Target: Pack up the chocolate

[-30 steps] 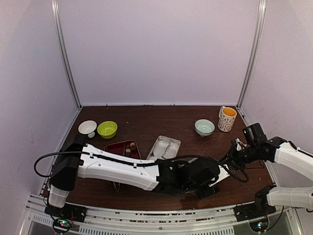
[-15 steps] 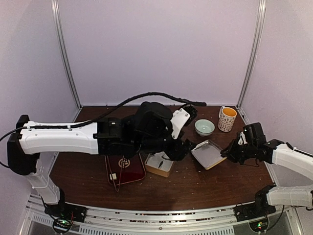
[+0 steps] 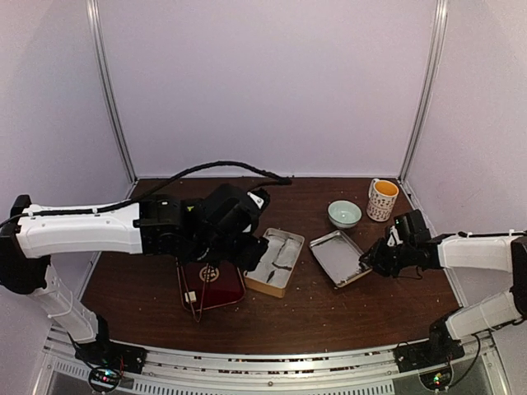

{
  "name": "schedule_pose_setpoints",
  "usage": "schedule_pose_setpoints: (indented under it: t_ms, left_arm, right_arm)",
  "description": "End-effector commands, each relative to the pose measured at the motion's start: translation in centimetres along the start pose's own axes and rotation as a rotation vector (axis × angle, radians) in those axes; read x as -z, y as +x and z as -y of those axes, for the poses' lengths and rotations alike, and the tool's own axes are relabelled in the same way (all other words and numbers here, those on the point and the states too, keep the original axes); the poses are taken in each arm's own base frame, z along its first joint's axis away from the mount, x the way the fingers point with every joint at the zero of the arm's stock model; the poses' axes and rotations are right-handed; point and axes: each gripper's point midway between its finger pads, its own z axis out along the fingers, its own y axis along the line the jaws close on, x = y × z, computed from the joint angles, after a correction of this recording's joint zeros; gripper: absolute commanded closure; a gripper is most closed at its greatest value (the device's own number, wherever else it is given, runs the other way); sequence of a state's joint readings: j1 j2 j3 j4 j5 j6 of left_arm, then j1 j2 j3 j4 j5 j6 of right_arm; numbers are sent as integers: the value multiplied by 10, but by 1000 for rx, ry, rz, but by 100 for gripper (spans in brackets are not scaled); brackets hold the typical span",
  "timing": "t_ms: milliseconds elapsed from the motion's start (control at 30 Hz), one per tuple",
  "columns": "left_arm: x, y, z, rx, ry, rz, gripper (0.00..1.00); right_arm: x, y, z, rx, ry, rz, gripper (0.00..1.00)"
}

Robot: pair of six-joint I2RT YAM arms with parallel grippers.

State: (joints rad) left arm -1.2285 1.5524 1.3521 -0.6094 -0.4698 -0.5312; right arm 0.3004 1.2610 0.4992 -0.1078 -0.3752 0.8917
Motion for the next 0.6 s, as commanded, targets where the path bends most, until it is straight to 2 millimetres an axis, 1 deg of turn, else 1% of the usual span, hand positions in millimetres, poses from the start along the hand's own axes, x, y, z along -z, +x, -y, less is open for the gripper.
schedule_pose_setpoints:
  t_ms: [0, 33, 133, 167, 233, 367, 400, 467, 567]
  left_arm:
    - [0, 28, -33, 60, -135, -79, 34]
    - [0, 34, -37, 68, -153, -92, 34]
    - [-2, 46, -44, 90, -183, -127, 30]
    - [-3, 49, -46, 99, -188, -138, 29]
    - [-3, 54, -51, 123, -206, -155, 26]
    - [0, 66, -67, 195, -272, -182, 14]
    - [0, 70, -70, 214, -281, -189, 12]
    - [-1, 83, -79, 266, -294, -216, 8]
    - [-4, 96, -86, 322, -284, -231, 7]
  right_arm:
    - [-8, 2, 6, 43, 16, -20, 68]
    - [-10, 3, 11, 50, 36, -27, 68]
    - [-13, 6, 25, 78, 95, -38, 58]
    - [-14, 7, 29, 88, 114, -41, 57]
    - [-13, 6, 34, 110, 139, -35, 52]
    - [-2, -4, 37, 174, 199, -2, 50]
    - [2, -8, 36, 196, 210, 14, 50]
    - [16, -20, 26, 250, 206, 73, 50]
    - [35, -33, 5, 347, 148, 156, 50]
